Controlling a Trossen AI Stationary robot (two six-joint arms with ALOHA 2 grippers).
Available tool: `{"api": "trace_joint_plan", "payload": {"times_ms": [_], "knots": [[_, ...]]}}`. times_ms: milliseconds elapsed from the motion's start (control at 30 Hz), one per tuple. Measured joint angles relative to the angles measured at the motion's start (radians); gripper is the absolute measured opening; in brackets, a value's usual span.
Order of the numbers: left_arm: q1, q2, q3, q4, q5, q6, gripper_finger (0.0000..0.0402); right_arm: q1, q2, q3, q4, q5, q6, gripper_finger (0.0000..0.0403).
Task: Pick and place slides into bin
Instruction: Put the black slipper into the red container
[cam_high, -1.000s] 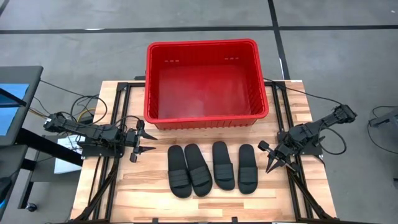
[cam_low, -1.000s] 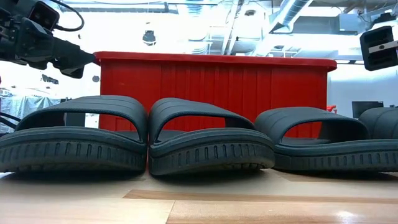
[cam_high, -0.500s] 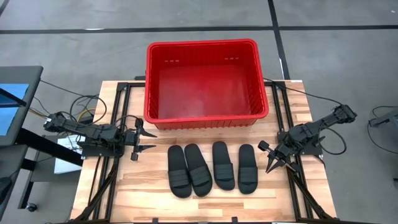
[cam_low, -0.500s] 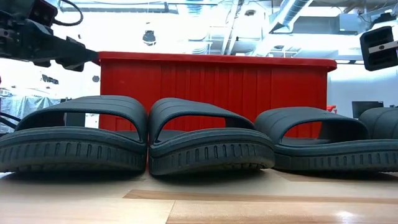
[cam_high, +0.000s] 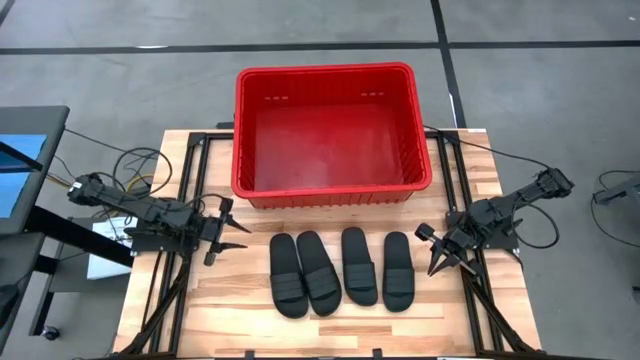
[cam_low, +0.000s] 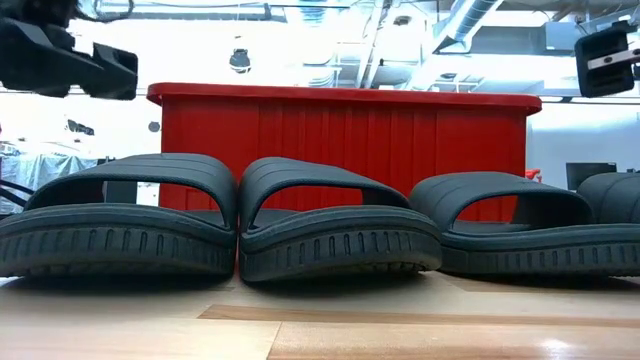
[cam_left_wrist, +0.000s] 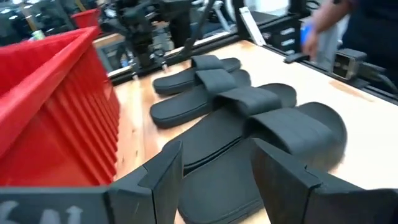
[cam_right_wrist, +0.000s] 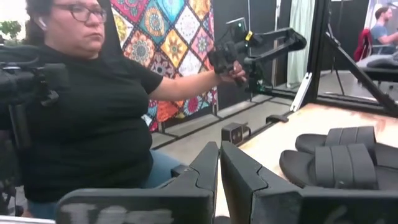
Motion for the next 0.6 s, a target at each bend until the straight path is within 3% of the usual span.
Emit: {"api": "trace_joint_plan", "payload": {"times_ms": [100,300,600], "knots": [[-0.046,0.0,0.031,-0.054,-0.021,0.021,0.0178,0.0,0.0,0.0,-0.003,0.0,0.0,0.0011],[-0.132,0.031,0.037,-0.063,-0.159,-0.009,0.0178,0.0,0.0,0.0,-0.029,0.0,0.0,0.0011],[-0.191,0.222,0.073,-0.02,-0.247,-0.028,0.0178,0.001,0.0,0.0,-0.045,0.0,0.0,0.0011]]}}
